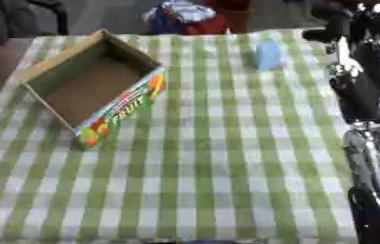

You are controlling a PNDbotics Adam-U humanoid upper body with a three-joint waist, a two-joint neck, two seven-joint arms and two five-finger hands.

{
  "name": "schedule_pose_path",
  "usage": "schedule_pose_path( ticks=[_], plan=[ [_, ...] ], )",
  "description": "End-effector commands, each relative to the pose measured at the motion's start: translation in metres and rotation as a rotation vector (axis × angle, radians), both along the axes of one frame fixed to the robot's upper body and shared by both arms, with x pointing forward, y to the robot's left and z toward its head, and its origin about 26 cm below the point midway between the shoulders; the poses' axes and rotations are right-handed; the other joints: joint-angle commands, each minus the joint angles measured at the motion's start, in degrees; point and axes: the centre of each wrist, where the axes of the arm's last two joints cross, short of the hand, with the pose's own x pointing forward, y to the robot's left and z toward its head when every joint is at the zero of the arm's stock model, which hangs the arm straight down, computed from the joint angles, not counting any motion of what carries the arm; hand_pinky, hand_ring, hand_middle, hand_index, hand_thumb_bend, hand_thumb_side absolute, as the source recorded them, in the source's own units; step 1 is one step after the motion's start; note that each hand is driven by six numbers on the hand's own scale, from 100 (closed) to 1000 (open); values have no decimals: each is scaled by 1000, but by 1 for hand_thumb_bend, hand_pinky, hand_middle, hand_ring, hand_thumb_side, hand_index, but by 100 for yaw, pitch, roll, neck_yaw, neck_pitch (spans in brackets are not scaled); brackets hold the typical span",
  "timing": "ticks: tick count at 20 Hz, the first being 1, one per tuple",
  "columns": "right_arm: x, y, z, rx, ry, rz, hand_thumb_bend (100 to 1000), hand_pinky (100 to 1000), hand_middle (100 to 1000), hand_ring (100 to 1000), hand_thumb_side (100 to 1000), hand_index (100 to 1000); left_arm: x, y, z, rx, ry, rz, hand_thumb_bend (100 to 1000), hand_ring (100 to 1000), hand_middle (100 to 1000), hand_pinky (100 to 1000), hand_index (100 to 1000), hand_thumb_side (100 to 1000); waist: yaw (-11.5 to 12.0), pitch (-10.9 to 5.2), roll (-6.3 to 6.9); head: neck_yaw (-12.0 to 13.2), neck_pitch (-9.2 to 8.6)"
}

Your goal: Pick up objects on the table and place them in the box.

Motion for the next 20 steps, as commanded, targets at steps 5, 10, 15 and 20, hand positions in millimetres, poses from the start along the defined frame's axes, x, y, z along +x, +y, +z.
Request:
schedule_pose_path(
  ticks=[5,10,15,20],
  plan=[
    [-2,-1,7,-2,-26,2,100,680,817,804,380,943,-2,2,7,3,-30,2,188,713,667,643,841,352,10,-79,-16,-4,27],
    [-2,-1,7,-2,-26,3,100,680,817,804,380,943,-2,2,7,5,-31,3,190,713,667,643,841,352,8,-80,-20,-1,27],
    [-2,-1,7,-4,-25,4,100,680,817,804,380,943,-2,2,7,5,-31,4,192,712,667,643,841,353,9,-78,-23,-1,27],
    [-1,-1,7,-8,-26,3,100,680,817,804,379,944,-2,2,8,6,-32,3,191,712,667,643,840,356,11,-75,-31,1,27]
  ],
)
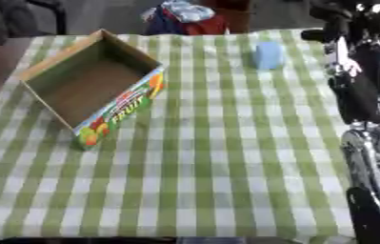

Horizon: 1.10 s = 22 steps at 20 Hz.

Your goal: Pick up objects on the table and place them in the box.

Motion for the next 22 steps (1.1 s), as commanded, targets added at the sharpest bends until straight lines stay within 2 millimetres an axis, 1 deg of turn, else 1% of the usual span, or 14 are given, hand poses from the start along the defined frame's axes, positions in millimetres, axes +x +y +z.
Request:
schedule_pose_path(
  ticks=[1,4,7,10,13,15,16,19,22],
  plan=[
    [-1,-2,9,-14,-29,2,100,680,817,804,379,944,-2,1,8,5,-32,2,191,712,667,643,840,356,13,-74,-14,2,27],
    [-1,-4,16,-30,-55,3,100,683,818,804,372,945,-2,1,8,7,-32,1,195,712,667,643,840,359,21,-78,-20,0,27],
    [3,-11,38,-59,-141,-5,100,689,819,802,357,945,-2,1,8,9,-30,-1,193,711,667,643,840,359,28,-99,-24,8,27],
    [6,-17,74,-60,-260,-12,100,703,823,800,336,946,-2,1,7,11,-26,-3,193,711,667,643,840,359,31,-131,-22,10,27],
    [6,-21,119,-46,-388,-4,100,714,830,799,325,950,-3,1,6,13,-22,-7,195,711,667,643,839,359,50,-165,-15,-2,27],
    [5,-25,145,-29,-434,-8,100,717,833,799,321,952,-3,0,6,15,-20,-12,196,711,667,642,840,360,82,-181,-16,-26,27],
    [6,-27,155,-21,-445,-12,100,717,833,799,323,953,-3,0,6,16,-19,-15,195,711,667,642,840,360,99,-186,-16,-33,27],
    [19,-39,184,18,-425,-16,100,713,837,799,338,956,-3,-2,6,21,-16,-26,191,711,667,642,839,359,176,-211,-26,-83,27],
    [44,-55,204,52,-344,-14,100,704,837,800,357,955,-3,-3,6,26,-14,-37,193,711,667,642,839,359,238,-233,-29,-109,27]
  ],
)
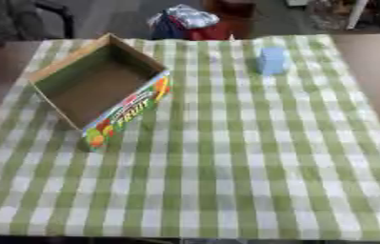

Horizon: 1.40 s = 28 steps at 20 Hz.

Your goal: Pick up objects on the table and place them in the box.

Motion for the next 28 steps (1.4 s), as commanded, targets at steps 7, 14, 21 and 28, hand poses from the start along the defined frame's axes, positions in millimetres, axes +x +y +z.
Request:
schedule_pose_path(
  ticks=[7,14,21,28],
  plan=[
    [97,-64,17,132,405,-71,100,674,831,803,405,951,-2,-5,8,25,-24,-47,195,711,667,642,838,360,130,-141,-17,-185,27],
    [144,-94,-51,68,723,-279,100,658,831,810,422,949,-2,-9,10,29,-25,-76,194,710,667,642,838,360,311,-157,-16,-371,27],
    [152,-115,-121,-26,940,-409,100,664,853,833,423,957,-2,-11,11,26,-29,-85,194,710,666,641,838,361,389,-144,-17,-466,27],
    [149,-120,-139,-476,1031,-516,100,724,924,906,369,1000,-2,-11,11,26,-31,-84,196,710,666,641,838,360,415,-110,-39,-486,27]
  ],
)
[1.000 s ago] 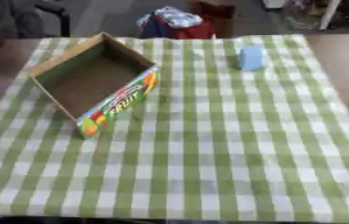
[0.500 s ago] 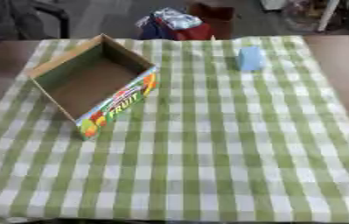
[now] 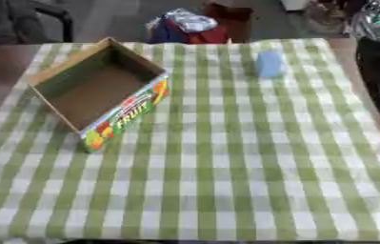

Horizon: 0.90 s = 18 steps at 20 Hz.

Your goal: Pick up objects on the table and place them in the box.

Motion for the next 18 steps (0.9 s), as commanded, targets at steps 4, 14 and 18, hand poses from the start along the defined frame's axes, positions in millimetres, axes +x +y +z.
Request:
schedule_pose_path(
  ticks=[4,14,18],
  plan=[
    [-3,-5,22,-402,111,98,100,755,936,925,303,1000,-2,0,9,1,-35,-7,198,710,665,640,838,362,17,-32,-14,-50,27],
    [-2,7,38,-847,240,241,144,870,1000,994,232,1000,-1,0,11,3,-42,-6,199,710,664,639,838,364,85,70,22,-167,27],
    [-1,14,42,-975,290,284,274,892,1000,999,230,1000,-1,0,11,2,-45,-5,197,709,664,638,838,364,130,132,38,-221,27]
  ],
)
